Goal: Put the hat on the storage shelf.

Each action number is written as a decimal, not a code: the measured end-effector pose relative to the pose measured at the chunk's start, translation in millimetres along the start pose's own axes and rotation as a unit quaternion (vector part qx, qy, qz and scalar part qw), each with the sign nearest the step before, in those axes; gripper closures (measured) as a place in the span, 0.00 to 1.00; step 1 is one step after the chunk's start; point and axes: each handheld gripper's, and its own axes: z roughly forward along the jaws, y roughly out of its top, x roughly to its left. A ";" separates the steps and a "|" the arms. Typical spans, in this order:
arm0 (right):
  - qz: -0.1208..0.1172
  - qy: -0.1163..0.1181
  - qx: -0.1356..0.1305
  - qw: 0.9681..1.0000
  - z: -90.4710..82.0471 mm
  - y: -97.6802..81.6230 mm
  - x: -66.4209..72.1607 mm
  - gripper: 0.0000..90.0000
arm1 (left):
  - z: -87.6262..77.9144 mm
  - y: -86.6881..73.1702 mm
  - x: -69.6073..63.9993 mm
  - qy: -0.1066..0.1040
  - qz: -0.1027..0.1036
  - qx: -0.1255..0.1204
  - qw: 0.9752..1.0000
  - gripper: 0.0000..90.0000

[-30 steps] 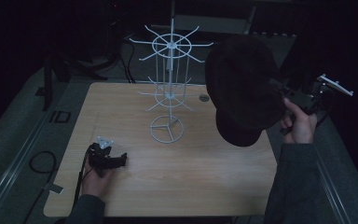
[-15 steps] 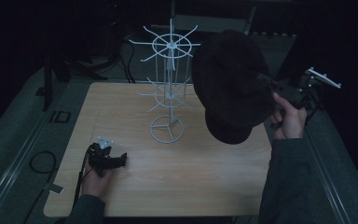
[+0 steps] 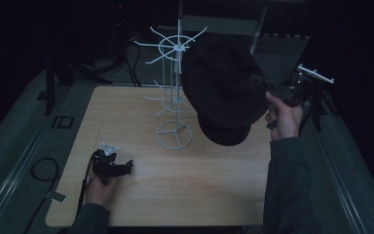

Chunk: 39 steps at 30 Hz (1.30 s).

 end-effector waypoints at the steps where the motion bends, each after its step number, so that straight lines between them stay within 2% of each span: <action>1: 0.001 -0.001 0.002 1.000 1.9 -2.1 -2.0 0.85 | 0.1 0.0 -0.1 0.000 0.000 0.000 1.000 0.10; 5: 0.016 -0.001 0.003 1.000 5.8 -7.4 -10.7 0.85 | 0.0 0.0 0.0 0.001 0.000 0.000 1.000 0.10; 8: 0.013 -0.007 0.006 1.000 6.6 -9.1 -12.9 0.85 | 0.2 0.0 -0.1 0.000 -0.001 -0.002 1.000 0.10; 18: -0.008 -0.044 0.034 0.998 17.5 -17.6 -16.2 0.83 | 0.2 -0.1 -0.1 0.001 -0.001 -0.001 1.000 0.10; 34: -0.021 -0.056 0.052 0.997 26.1 -24.1 -18.4 0.75 | 0.1 -0.1 -0.1 0.001 0.000 -0.001 1.000 0.10; 35: -0.027 -0.059 0.062 0.996 26.0 -25.2 -17.9 0.72 | 0.1 -0.1 -0.1 0.001 0.000 -0.001 1.000 0.10; 39: -0.038 -0.075 0.068 0.994 25.1 -26.6 -17.3 0.70 | 0.1 -0.1 -0.1 0.000 0.000 -0.001 1.000 0.10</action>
